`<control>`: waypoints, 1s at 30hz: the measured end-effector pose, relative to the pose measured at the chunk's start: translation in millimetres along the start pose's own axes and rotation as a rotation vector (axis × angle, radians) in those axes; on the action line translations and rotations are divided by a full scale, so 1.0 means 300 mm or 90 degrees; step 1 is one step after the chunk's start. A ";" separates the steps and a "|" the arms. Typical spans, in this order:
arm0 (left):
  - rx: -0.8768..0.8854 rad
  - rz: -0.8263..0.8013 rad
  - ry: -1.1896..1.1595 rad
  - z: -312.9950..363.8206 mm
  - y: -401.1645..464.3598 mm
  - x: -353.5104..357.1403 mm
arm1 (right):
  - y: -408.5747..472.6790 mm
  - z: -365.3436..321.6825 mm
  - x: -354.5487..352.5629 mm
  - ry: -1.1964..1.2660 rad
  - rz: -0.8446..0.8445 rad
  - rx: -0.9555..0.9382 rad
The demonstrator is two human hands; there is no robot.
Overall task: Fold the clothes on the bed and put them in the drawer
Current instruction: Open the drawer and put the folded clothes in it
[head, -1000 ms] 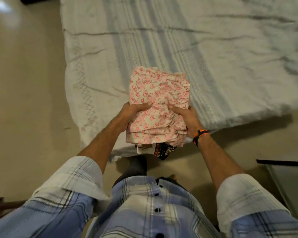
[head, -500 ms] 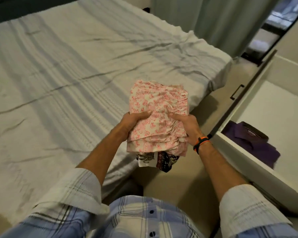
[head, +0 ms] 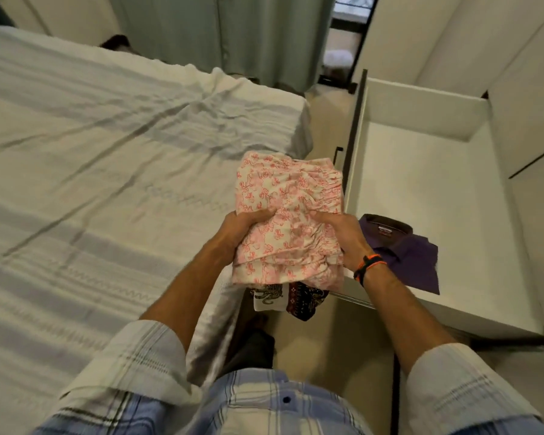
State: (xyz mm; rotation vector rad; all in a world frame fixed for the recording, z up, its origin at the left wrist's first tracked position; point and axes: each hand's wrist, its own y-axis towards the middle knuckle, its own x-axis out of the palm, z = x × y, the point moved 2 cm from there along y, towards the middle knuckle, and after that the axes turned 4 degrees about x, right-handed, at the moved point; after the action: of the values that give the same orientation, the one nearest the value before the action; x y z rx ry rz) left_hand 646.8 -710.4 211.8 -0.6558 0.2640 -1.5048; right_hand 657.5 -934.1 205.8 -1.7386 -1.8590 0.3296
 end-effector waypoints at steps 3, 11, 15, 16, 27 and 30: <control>-0.029 -0.047 0.024 0.081 0.140 0.046 | 0.061 -0.057 -0.020 0.039 0.051 -0.006; -0.074 -0.206 0.131 0.270 0.422 0.277 | 0.152 -0.194 -0.161 0.128 0.227 -0.056; -0.087 -0.264 0.170 0.308 0.521 0.398 | 0.175 -0.242 -0.239 0.157 0.279 -0.080; -0.092 -0.274 0.181 0.316 0.556 0.438 | 0.185 -0.262 -0.267 0.172 0.299 -0.085; -0.110 -0.330 0.286 0.387 0.817 0.758 | 0.328 -0.346 -0.510 0.266 0.384 -0.105; -0.123 -0.358 0.327 0.393 0.884 0.862 | 0.355 -0.353 -0.568 0.301 0.426 -0.111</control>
State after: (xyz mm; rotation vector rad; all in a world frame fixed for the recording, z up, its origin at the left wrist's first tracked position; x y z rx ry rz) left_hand 952.5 -950.2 220.7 -0.5036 0.6645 -2.2052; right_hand 803.9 -1107.5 194.1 -2.2857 -0.9677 -0.0081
